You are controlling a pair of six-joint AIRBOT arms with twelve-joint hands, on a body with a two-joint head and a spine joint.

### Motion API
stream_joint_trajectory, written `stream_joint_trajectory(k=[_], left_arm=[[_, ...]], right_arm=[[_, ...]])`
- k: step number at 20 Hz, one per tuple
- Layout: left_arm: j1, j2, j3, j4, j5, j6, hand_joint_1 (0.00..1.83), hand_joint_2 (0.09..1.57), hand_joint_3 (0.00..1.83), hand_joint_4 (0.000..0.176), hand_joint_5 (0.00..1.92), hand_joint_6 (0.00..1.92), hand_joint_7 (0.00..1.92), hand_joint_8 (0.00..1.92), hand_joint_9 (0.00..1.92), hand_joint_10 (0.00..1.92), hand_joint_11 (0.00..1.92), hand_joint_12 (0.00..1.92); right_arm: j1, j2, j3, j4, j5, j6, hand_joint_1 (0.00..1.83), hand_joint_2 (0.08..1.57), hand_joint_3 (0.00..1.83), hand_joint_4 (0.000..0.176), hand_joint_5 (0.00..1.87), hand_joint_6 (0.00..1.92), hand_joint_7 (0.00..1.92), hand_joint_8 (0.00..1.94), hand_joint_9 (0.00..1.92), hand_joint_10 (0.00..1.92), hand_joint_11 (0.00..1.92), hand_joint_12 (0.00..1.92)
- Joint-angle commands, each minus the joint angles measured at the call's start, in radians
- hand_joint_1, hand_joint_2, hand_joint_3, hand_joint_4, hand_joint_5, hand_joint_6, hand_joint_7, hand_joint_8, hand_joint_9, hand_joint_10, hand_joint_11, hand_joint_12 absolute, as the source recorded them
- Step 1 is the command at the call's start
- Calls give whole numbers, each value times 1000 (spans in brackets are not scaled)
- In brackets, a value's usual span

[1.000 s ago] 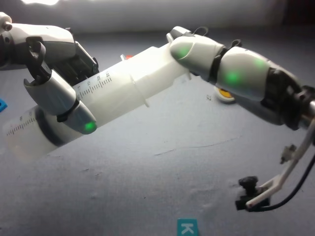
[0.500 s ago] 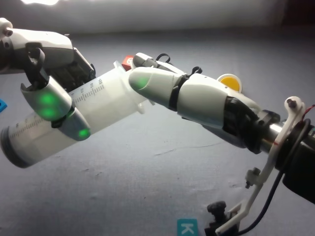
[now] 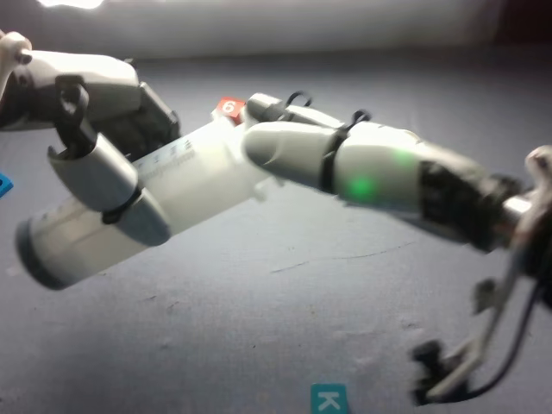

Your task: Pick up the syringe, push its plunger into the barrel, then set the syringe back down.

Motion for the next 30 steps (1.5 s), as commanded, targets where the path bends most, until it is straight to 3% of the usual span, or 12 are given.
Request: stream_joint_trajectory(k=[1,9,13,16,21,26,27,28,29,30], left_arm=[[-16,-7,-3,2,-144,-23,1367,1147,2,0,840,1080,995,1043,790,1352,524,1373],[43,-26,9,99,-109,-22,1375,1123,0,0,892,1018,1038,951,841,1291,565,1352],[99,-53,29,173,-90,-22,1371,1135,0,0,864,1048,1015,988,825,1326,529,1374],[164,-87,52,222,-80,-22,1370,1134,2,0,869,1052,1025,1009,803,1315,521,1430],[249,-116,74,275,-77,-22,1370,1135,0,0,865,1084,1026,960,807,1327,501,1439],[278,-122,59,295,-92,-22,1374,1121,0,0,931,1011,1008,974,835,1281,503,1387],[281,-122,54,295,-92,-22,1364,1145,6,0,879,1128,957,1048,771,1324,442,1374],[283,-123,50,295,-93,-22,1146,1176,10,0,560,742,646,643,467,910,124,1408],[283,-123,47,296,-96,-22,1019,1177,5,0,402,478,518,334,338,618,24,1296],[280,-123,43,296,-96,-22,863,1160,0,0,213,213,360,107,216,330,4,908]], right_arm=[[13,24,-7,-33,21,12,0,1102,0,0,0,0,0,0,0,0,0,0],[64,269,0,-45,-18,48,0,1103,0,0,0,0,0,0,0,0,0,0],[91,337,3,-112,-46,23,0,1106,0,0,0,0,0,0,0,0,0,0],[106,396,3,-236,-84,22,0,1104,0,0,0,0,0,0,0,0,0,0],[96,444,4,-368,-71,20,0,1099,0,0,0,0,0,0,0,0,0,0],[84,444,3,-398,-47,21,0,1099,0,0,0,0,0,0,0,0,0,0],[78,443,3,-400,-37,21,0,1102,0,0,4,1,0,0,0,0,0,0],[70,441,3,-406,-25,20,0,1102,0,0,0,0,0,0,0,0,0,0],[63,439,3,-408,-14,20,0,1102,0,0,4,2,0,0,0,0,0,0],[57,438,3,-410,-5,20,0,1103,0,0,4,1,0,0,0,0,0,0]])
